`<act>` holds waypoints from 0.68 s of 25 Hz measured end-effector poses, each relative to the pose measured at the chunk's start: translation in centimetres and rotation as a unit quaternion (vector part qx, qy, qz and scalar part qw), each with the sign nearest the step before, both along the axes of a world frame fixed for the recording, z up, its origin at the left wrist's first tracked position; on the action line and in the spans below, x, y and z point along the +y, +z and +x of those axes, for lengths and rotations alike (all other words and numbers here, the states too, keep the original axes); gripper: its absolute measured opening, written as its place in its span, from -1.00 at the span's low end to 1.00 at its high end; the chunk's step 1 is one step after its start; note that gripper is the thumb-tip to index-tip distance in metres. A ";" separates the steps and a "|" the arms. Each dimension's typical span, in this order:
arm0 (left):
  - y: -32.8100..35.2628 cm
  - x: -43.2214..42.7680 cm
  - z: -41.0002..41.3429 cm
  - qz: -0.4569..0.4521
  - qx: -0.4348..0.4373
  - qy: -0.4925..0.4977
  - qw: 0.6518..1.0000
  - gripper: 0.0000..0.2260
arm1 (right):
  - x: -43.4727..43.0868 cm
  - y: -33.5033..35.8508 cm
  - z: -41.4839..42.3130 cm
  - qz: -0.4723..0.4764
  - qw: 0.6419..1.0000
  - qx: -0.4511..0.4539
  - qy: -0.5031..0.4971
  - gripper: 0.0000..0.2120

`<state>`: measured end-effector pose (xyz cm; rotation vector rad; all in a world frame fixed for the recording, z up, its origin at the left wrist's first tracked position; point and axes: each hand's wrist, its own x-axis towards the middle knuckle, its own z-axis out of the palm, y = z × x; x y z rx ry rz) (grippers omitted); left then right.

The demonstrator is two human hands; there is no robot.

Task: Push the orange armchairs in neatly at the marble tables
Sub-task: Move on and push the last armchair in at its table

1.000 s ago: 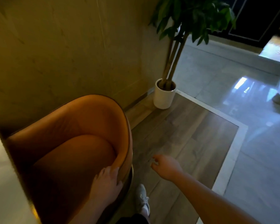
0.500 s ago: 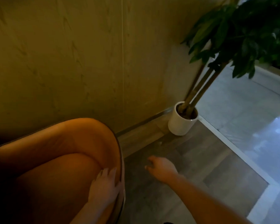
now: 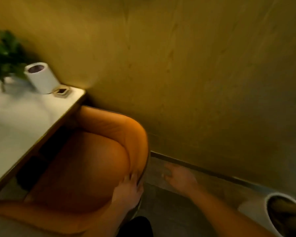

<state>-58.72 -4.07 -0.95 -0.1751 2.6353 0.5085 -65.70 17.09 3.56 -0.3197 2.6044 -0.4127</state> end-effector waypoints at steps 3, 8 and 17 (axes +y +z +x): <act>-1.8 1.1 -1.0 0.014 -0.007 0.100 0.995 -0.35 | -3.4 -0.6 -4.9 -0.036 0.992 0.041 0.116 -0.61; -4.2 2.2 -2.0 0.008 -0.019 0.224 0.974 -0.25 | -8.9 -2.7 -11.6 0.010 0.948 0.065 0.312 -0.66; -3.7 2.7 -4.7 0.045 -0.072 0.423 0.902 -0.56 | -12.7 -6.0 -17.5 0.077 0.856 -0.013 0.511 -0.55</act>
